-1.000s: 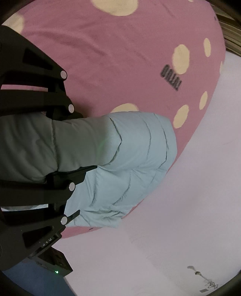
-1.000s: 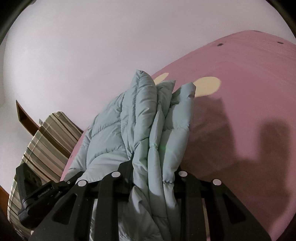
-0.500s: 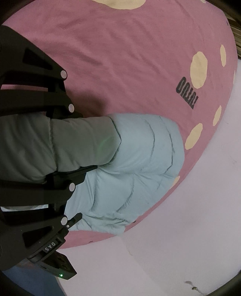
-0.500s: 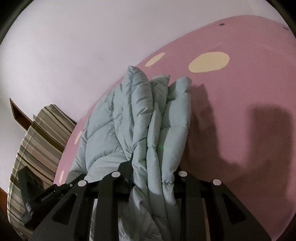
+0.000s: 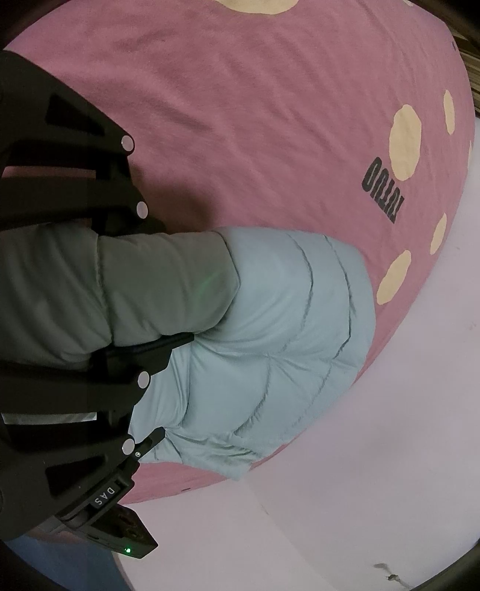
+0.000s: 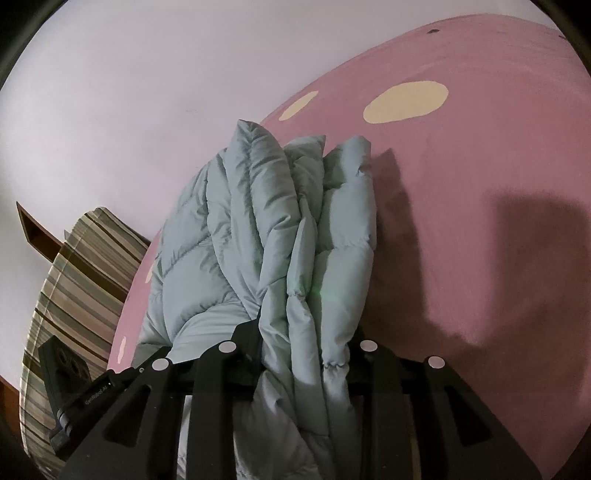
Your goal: Fold large clothes
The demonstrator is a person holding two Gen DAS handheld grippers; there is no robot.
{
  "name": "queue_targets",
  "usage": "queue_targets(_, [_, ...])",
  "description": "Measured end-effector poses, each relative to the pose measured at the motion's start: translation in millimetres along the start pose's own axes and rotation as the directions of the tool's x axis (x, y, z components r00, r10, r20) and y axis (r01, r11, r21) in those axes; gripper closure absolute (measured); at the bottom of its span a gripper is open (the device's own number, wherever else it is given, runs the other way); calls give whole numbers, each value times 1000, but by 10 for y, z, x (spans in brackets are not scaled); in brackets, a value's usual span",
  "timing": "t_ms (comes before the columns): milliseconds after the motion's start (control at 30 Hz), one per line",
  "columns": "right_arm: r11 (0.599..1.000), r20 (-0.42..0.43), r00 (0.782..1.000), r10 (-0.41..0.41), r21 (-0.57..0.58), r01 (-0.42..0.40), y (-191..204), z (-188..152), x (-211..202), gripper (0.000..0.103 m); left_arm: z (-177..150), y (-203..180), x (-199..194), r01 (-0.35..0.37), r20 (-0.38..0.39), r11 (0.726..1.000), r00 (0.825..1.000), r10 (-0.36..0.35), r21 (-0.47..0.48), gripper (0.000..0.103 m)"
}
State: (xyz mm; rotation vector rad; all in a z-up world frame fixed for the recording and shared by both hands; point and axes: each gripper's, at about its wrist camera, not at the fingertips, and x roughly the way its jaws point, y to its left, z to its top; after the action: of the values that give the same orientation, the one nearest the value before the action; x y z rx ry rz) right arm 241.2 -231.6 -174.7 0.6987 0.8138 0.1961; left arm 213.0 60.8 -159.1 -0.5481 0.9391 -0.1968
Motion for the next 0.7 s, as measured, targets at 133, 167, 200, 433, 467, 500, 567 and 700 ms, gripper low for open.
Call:
queue_targets(133, [1000, -9, 1000, 5, 15, -5, -53, 18, 10, 72, 3, 3, 14, -3, 0, 1000, 1000, 3, -1, 63])
queue_targets(167, [1000, -12, 1000, 9, 23, -8, -64, 23, 4, 71, -1, 1, 12, -5, 1, 1000, 1000, 5, 0, 63])
queue_targets(200, [1000, -14, 1000, 11, 28, -10, -77, 21, 8, 71, -3, -2, 10, -6, 1, 1000, 1000, 6, 2, 63])
queue_targets(433, [999, -22, 1000, 10, 39, -9, -132, 34, 19, 67, 9, -4, 12, -18, -3, 1000, 1000, 18, 19, 57])
queue_targets(467, [999, -22, 1000, 9, 41, -8, -138, 36, 17, 66, 16, -2, 10, -19, -5, 1000, 1000, 19, 20, 56])
queue_targets(500, [999, -23, 1000, 9, 43, -8, -146, 38, 13, 63, 23, -5, 6, -21, -5, 1000, 1000, 21, 21, 55])
queue_targets(567, [999, -22, 1000, 7, 46, -6, -159, 36, -2, 60, 32, -14, -11, -27, -4, 999, 1000, 27, 27, 53])
queue_targets(700, [999, -17, 1000, 1, 52, 0, -187, 29, -51, 54, 35, -47, -59, -51, 5, 998, 999, 51, 47, 47])
